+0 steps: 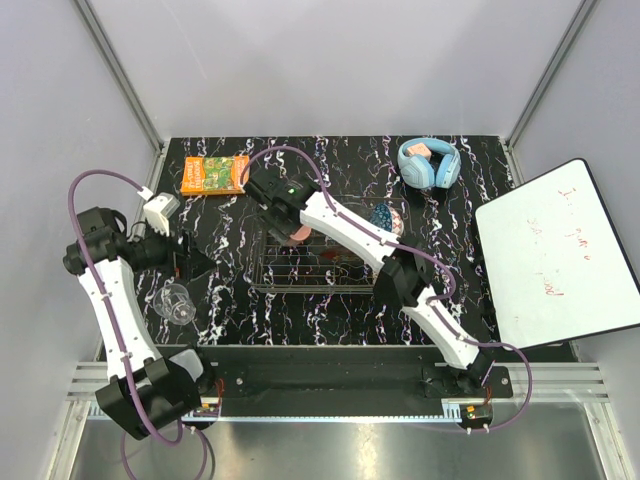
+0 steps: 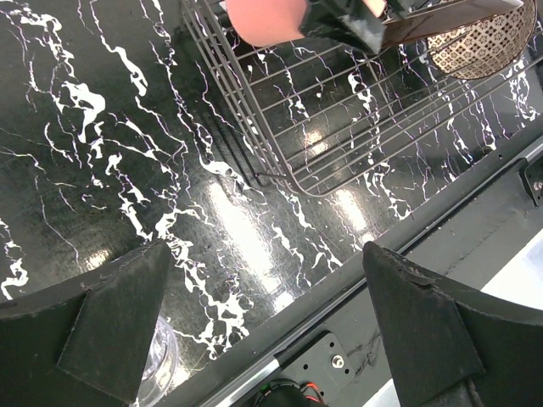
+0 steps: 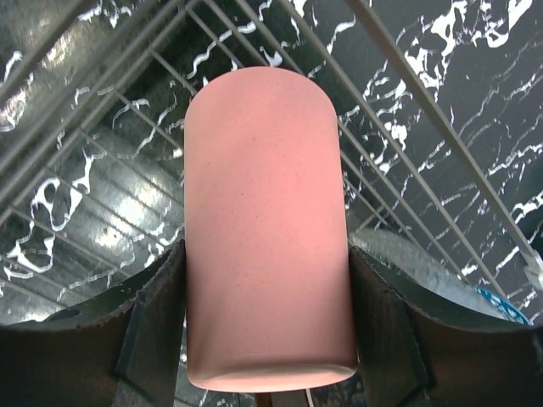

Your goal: Load the mixed dishes into the dish rack

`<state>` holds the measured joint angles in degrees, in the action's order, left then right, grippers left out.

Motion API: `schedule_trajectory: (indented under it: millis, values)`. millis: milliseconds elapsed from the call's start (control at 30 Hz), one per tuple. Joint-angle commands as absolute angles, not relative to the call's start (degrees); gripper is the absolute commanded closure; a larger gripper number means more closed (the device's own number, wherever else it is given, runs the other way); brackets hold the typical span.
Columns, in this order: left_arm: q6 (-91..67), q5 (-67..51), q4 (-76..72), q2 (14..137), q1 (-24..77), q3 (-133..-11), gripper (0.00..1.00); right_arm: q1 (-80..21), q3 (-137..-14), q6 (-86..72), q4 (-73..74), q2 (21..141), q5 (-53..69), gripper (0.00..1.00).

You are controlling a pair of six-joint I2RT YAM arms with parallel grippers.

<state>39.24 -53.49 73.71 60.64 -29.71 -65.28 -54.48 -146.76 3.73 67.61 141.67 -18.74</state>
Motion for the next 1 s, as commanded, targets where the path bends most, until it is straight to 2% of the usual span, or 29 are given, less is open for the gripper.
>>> schedule_trajectory:
  millis: [0, 333, 967]
  values:
    - [40.8, -55.0, 72.9, 60.1, -30.1, -64.7, 0.01, -55.9, -144.9, 3.6, 69.1, 133.3, -16.4, 1.00]
    - [40.6, -56.2, 72.7, 60.0, -30.1, -64.5, 0.01, -56.4, -142.0, 3.1, 69.7, 131.7, -13.7, 1.00]
    - [41.7, -55.8, 73.1, 59.3, -30.1, -63.6, 0.01, -55.7, -141.4, 3.6, 69.7, 138.5, -12.5, 1.00]
